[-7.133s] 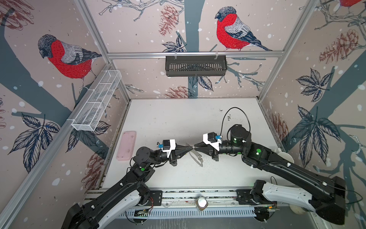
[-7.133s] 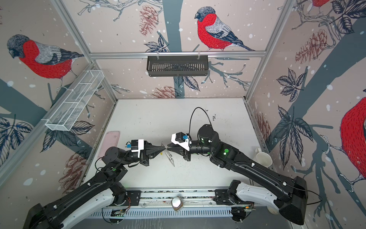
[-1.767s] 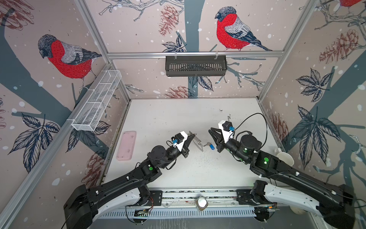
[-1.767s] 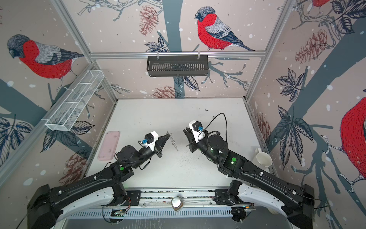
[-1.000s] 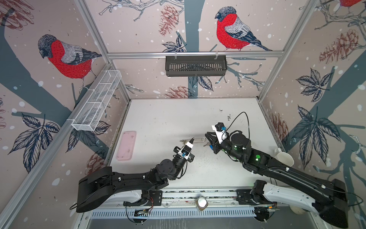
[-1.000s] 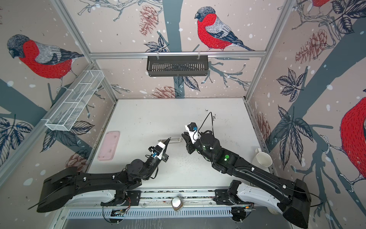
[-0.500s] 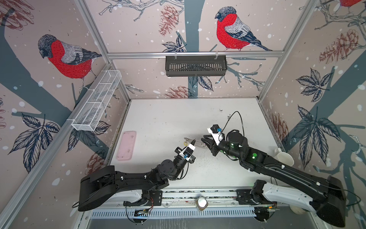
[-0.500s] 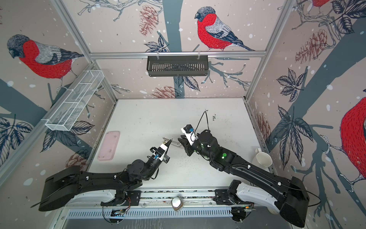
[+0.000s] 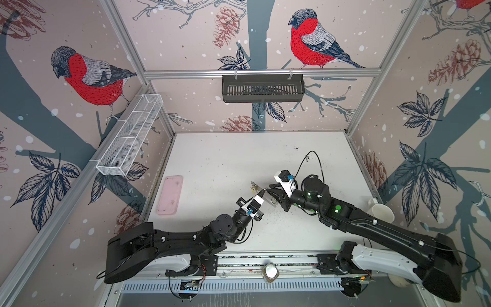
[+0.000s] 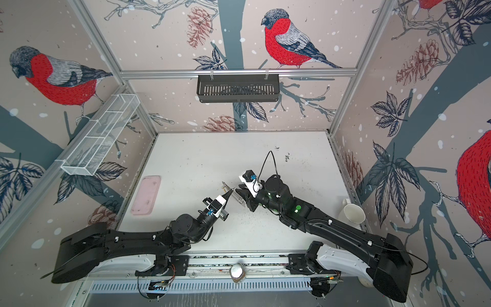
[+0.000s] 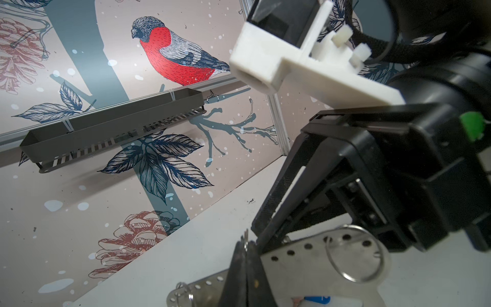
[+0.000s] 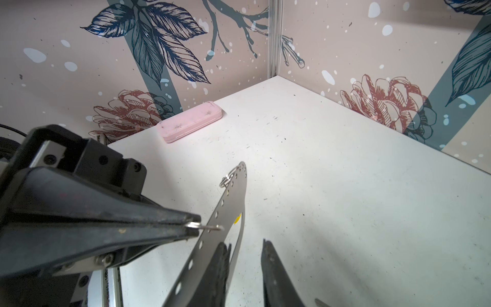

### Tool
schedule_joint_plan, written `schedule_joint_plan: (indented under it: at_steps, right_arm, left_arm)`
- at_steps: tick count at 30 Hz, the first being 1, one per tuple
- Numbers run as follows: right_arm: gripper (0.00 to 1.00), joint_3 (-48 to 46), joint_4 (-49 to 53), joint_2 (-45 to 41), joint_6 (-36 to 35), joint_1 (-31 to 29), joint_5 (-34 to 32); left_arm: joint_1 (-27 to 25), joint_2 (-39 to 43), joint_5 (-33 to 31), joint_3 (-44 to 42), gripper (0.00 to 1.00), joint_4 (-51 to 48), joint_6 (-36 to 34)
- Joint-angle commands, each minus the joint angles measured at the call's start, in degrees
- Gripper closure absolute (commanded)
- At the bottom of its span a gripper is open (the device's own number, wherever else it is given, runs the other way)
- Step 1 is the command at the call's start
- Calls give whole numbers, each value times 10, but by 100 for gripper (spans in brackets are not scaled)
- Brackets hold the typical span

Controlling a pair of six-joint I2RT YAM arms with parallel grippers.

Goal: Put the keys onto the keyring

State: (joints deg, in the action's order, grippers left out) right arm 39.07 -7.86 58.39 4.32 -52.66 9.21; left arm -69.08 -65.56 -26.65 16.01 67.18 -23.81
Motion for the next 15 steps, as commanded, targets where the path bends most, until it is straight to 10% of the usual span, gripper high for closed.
schedule_joint_plan:
  at_steps: [1,15]
  right_arm:
    - [74,-6,-35,-10,-2,1,21]
    - [74,-14,-46,-23,-4,2,41]
  left_arm:
    - [0,4,12,-2,100,32,8]
    - [-1,11,29,-2,100,26,12]
